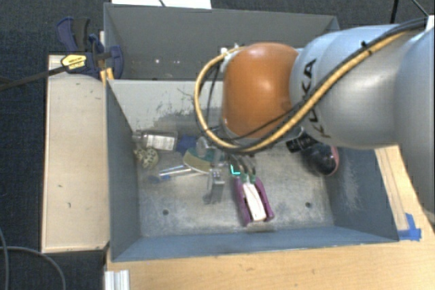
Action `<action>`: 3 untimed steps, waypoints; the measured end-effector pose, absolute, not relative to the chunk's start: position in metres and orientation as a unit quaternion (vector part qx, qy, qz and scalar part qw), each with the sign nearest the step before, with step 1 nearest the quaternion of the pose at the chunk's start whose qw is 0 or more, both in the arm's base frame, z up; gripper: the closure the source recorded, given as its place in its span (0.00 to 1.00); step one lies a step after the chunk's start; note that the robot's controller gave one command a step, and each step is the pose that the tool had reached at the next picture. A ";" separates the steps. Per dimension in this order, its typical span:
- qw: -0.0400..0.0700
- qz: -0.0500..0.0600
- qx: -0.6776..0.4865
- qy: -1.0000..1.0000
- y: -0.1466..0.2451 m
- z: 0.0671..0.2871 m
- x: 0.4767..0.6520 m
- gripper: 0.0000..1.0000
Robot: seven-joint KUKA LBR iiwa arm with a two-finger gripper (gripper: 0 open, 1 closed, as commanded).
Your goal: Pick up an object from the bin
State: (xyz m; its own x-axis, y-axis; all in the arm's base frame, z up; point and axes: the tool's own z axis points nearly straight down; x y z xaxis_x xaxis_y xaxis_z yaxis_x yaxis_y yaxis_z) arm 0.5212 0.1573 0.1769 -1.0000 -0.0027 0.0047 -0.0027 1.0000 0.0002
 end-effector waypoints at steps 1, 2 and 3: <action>-0.008 -0.002 0.068 -0.998 0.148 0.072 0.572 0.00; -0.003 -0.001 0.115 -0.993 0.161 0.102 0.576 0.00; -0.003 0.000 0.089 -0.996 0.141 0.111 0.586 0.00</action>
Offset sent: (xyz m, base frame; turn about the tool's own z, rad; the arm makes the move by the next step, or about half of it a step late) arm 0.0460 -0.0101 -0.1069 -0.1346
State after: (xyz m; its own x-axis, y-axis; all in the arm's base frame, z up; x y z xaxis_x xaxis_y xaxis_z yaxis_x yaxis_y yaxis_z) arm 0.5864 0.1411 0.1110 -0.9841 -0.1773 -0.0059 -0.1773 0.9841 0.0002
